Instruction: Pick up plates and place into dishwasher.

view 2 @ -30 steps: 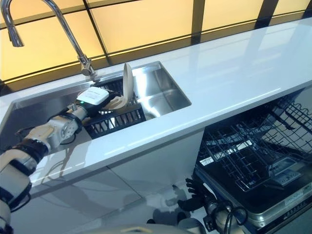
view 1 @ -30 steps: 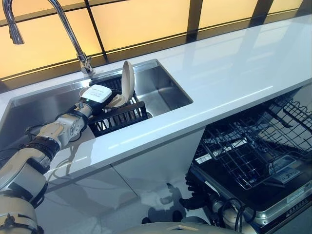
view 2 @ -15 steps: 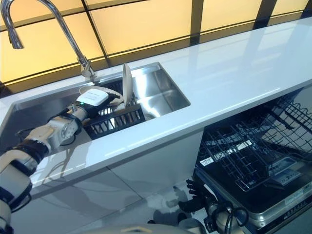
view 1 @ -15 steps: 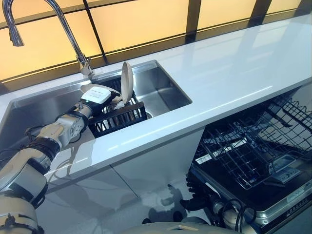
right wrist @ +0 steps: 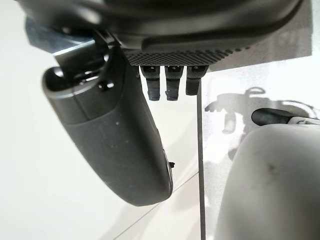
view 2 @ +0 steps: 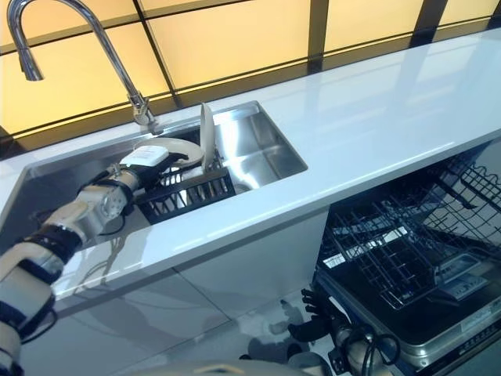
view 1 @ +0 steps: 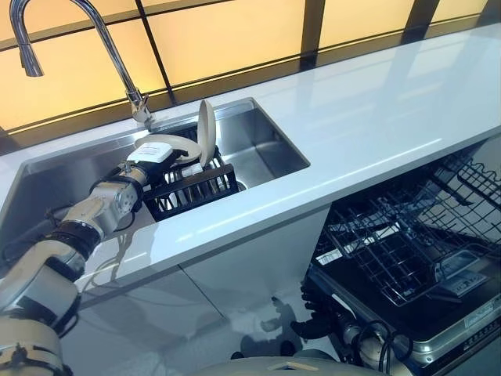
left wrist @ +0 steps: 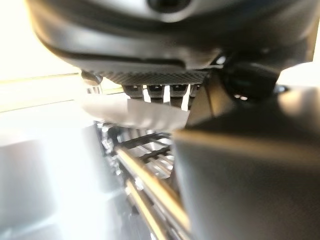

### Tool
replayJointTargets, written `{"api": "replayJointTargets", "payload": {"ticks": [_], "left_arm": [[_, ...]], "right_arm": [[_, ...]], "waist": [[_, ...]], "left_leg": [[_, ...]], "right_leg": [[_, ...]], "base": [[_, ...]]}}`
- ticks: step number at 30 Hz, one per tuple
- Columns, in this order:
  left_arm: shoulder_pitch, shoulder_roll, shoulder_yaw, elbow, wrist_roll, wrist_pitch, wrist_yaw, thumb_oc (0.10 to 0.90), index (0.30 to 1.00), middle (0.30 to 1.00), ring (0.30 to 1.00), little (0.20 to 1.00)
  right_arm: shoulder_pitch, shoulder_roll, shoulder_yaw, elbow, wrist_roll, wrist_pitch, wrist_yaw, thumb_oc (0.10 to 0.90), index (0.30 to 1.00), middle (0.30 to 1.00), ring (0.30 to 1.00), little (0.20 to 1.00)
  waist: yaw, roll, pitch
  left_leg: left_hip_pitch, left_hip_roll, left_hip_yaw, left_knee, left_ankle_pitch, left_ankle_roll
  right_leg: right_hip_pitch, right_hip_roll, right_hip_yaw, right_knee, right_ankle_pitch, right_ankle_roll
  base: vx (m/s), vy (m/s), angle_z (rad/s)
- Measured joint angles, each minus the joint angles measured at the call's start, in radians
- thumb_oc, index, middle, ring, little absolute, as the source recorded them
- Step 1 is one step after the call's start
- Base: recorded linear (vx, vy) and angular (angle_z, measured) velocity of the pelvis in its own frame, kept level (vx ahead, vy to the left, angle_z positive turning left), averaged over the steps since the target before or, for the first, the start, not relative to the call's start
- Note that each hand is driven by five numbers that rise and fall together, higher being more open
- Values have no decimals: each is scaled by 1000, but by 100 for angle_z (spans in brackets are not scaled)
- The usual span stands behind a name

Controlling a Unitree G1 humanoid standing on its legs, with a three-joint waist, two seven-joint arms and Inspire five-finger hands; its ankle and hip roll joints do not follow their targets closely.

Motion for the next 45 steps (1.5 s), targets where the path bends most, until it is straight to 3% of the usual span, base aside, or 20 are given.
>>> {"api": "replayJointTargets", "payload": {"ticks": [1,3,13,16,20,23,25,26,27,28,29,30,32,33,37,45], "left_arm": [[18,-59,84,7,-103,48,1,800,900,900,900,900],[31,-88,148,28,-211,66,-6,800,900,900,900,900],[15,-82,186,45,-398,85,-108,800,900,900,900,900],[8,-79,176,54,-246,56,-90,800,900,900,900,900],[-49,4,22,66,103,-50,-6,800,900,900,900,900],[-124,141,-211,11,302,-119,78,800,900,900,900,900],[-104,139,-192,-51,190,-88,78,800,900,900,900,900],[-46,54,-59,-63,-34,-19,50,800,900,900,900,900],[-46,54,-59,-63,-34,-19,50,800,900,900,900,900],[39,-111,177,-52,-332,89,11,800,900,900,900,900],[51,-139,206,-39,-363,102,7,800,900,900,900,900],[80,-212,295,11,-364,98,17,800,900,900,900,900],[65,-183,264,49,-237,80,25,800,900,900,900,900],[42,-91,136,69,-83,55,26,800,900,900,900,900],[28,3,42,72,15,16,25,800,900,900,900,900],[28,-4,34,75,56,7,33,800,900,900,900,900]], "right_arm": [[2,3,1,1,-1,0,-2,800,900,900,900,900],[-2,14,2,1,-1,-1,-1,800,900,900,900,900],[-3,12,15,2,-19,0,-16,800,900,900,900,900],[-3,10,19,2,-19,0,-17,800,900,900,900,900],[-4,5,19,2,-19,0,-17,800,900,900,900,900],[2,-21,40,2,-31,-3,-16,800,900,900,900,900],[11,-34,40,3,-38,-2,-17,800,900,900,900,900],[13,-31,39,5,-39,-2,-23,800,900,900,900,900],[13,-31,39,5,-39,-2,-23,800,900,900,900,900],[9,-15,39,7,-40,-4,-28,800,900,900,900,900],[8,-8,38,7,-40,-5,-29,800,900,900,900,900],[7,0,34,6,-45,-6,-37,800,900,900,900,900],[-1,-1,40,5,-59,-5,-37,800,900,900,900,900],[-3,-7,40,3,-59,-2,-37,800,900,900,900,900],[2,-35,37,3,-58,1,-36,800,900,900,900,900],[13,-27,38,3,-59,-2,-19,800,900,900,900,900]], "waist": [[7,0,0],[8,0,0],[5,2,-2],[4,2,-2],[3,3,-2],[3,3,-2],[7,6,-2],[11,6,-3],[11,6,-3],[12,6,-2],[10,6,-2],[7,10,-4],[3,9,-4],[-5,10,-4],[-2,12,-2],[6,11,-1]], "left_leg": [[2,0,-1,0,0,0],[2,0,-1,0,1,2],[8,0,-1,0,-2,0],[7,1,-1,0,-2,0],[2,1,-1,0,-1,0],[0,0,-1,0,3,6],[1,-2,-3,0,3,7],[3,-2,-7,0,3,7],[3,-2,-7,0,3,7],[9,-2,-13,0,2,7],[10,-2,-14,0,1,5],[12,-1,-14,0,-4,-1],[12,1,-11,0,-4,-2],[9,3,-10,0,-4,-3],[-2,1,-9,0,-3,-3],[-4,-1,-10,0,2,5]], "right_leg": [[2,0,-1,0,0,0],[2,0,-2,0,0,0],[8,0,-1,-4,0,0],[7,0,-1,-4,0,0],[2,0,-1,-5,0,0],[0,-1,-1,-1,0,0],[2,-1,-4,0,0,0],[6,-2,-7,0,-1,0],[6,-2,-7,0,-1,0],[14,-1,-13,0,-3,-2],[15,-1,-14,0,-4,-1],[16,-1,-14,-3,-7,1],[15,1,-13,-4,-8,0],[12,2,-12,-4,-8,0],[0,1,-12,-4,-8,0],[0,-1,-15,-4,-5,-3]], "base": [[10,-18,5],[0,0,0],[0,0,0],[0,0,0],[0,0,0],[0,0,0],[3,-9,5],[2,-10,6],[5,-25,10],[12,-19,7],[14,-22,7],[0,0,0],[-8,-2,-3],[-13,1,-5],[0,0,0],[0,0,0]]}}
